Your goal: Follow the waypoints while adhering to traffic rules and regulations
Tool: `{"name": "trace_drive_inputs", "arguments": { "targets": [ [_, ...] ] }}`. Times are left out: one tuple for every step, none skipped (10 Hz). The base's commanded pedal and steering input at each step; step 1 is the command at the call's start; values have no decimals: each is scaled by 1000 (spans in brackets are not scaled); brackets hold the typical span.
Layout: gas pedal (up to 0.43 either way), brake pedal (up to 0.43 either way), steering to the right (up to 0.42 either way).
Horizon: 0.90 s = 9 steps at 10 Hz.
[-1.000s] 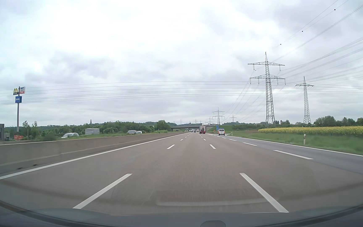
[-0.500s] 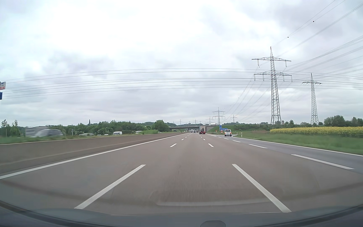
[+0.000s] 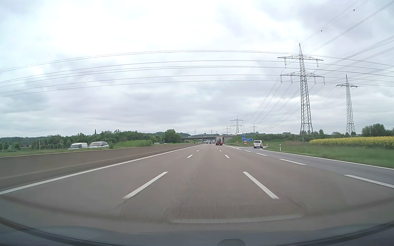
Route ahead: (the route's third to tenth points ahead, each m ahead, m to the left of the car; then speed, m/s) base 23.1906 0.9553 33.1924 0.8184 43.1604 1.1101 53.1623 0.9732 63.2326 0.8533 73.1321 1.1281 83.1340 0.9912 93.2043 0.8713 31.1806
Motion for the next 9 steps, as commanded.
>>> {"name": "trace_drive_inputs", "arguments": {
  "targets": [
    [280,0,0],
    [280,0,0],
    [280,0,0],
    [280,0,0],
    [280,0,0],
    [280,0,-1],
    [280,0,0],
    [280,0,-1],
    [280,0,-1]
  ]
}}
